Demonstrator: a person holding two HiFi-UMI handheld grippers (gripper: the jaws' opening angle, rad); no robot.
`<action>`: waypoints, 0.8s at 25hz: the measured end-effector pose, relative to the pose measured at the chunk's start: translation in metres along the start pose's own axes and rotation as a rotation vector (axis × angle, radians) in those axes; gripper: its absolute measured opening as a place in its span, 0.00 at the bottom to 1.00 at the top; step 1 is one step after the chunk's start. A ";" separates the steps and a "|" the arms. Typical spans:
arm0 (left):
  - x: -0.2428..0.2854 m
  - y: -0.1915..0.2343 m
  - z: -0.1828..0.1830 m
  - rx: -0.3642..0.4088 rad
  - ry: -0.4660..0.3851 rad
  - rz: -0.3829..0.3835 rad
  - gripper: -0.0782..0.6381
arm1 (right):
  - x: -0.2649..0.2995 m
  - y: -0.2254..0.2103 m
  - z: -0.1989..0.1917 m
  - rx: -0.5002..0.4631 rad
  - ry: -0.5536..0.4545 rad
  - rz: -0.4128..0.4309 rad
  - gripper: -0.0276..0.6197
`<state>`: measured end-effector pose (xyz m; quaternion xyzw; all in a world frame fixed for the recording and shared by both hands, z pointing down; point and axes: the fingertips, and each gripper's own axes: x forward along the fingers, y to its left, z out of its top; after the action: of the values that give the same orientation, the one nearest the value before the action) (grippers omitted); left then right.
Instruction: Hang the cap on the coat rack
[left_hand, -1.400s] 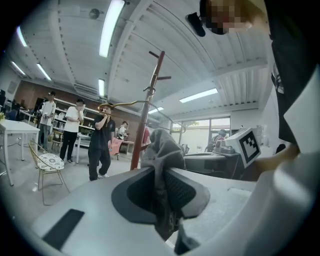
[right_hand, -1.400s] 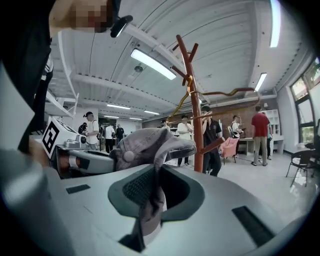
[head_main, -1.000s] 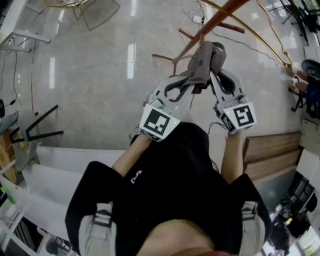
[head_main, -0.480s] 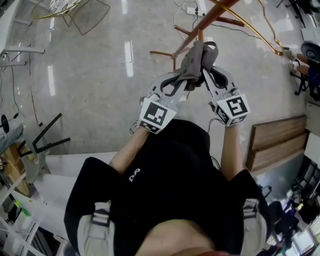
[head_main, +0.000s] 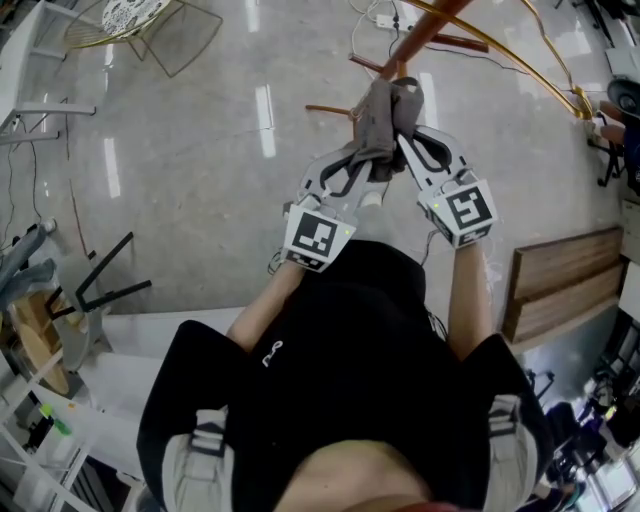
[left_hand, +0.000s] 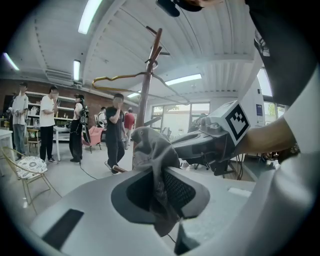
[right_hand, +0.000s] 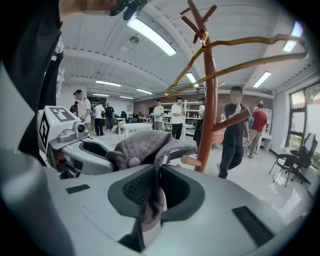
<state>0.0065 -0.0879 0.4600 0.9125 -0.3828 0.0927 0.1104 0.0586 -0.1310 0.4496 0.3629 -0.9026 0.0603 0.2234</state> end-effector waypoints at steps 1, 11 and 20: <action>0.005 0.001 -0.003 -0.001 0.007 -0.006 0.15 | 0.002 -0.004 -0.005 0.018 0.005 -0.011 0.08; 0.046 0.016 -0.056 -0.039 0.136 -0.099 0.16 | 0.029 -0.038 -0.063 0.037 0.120 -0.071 0.08; 0.108 0.018 -0.084 0.018 0.264 -0.208 0.18 | 0.054 -0.099 -0.108 0.192 0.217 -0.302 0.08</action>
<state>0.0609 -0.1504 0.5700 0.9279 -0.2678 0.2035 0.1607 0.1303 -0.2075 0.5646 0.5052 -0.7986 0.1507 0.2902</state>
